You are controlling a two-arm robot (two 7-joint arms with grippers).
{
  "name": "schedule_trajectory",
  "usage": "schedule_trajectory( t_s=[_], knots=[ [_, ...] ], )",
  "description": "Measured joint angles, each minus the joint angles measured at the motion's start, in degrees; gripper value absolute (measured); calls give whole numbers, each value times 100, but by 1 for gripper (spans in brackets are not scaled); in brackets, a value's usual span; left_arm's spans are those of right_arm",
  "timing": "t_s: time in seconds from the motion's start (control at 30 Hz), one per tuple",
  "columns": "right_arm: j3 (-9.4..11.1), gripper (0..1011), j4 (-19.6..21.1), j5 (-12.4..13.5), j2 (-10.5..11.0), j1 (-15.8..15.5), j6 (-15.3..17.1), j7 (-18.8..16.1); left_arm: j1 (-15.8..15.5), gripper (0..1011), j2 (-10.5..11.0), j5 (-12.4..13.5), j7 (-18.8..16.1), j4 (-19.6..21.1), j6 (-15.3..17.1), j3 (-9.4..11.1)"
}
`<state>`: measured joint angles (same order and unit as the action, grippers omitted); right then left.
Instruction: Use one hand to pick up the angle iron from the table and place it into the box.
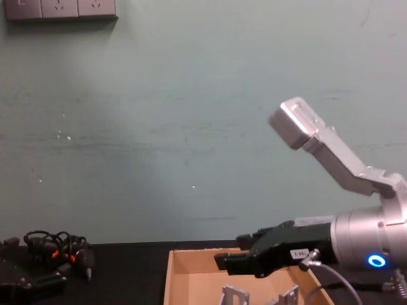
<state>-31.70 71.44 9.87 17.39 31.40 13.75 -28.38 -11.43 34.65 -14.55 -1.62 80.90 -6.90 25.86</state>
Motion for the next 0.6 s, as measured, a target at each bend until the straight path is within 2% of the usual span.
schedule_trajectory(
  t_s=[0.03, 0.23, 0.3, 0.37, 0.47, 0.6],
  knots=[
    [34, 609, 124, 7, 36, -62, 3, 28, 0, 1000, 0, 0, 0, 0, 0, 0],
    [163, 762, 601, 67, 203, -316, 58, 88, 0, 1000, 0, 0, 0, 0, 0, 0],
    [211, 841, 840, 99, 296, -452, 92, 112, 0, 1000, 0, 0, 0, 0, 0, 0],
    [261, 861, 1093, 135, 394, -597, 132, 129, 0, 1000, 0, 0, 0, 0, 0, 0],
    [309, 980, 1327, 170, 487, -744, 169, 151, 0, 1000, 0, 0, 0, 0, 0, 0],
    [408, 1003, 1836, 249, 704, -1087, 254, 187, 0, 1000, 0, 0, 0, 0, 0, 0]
  ],
)
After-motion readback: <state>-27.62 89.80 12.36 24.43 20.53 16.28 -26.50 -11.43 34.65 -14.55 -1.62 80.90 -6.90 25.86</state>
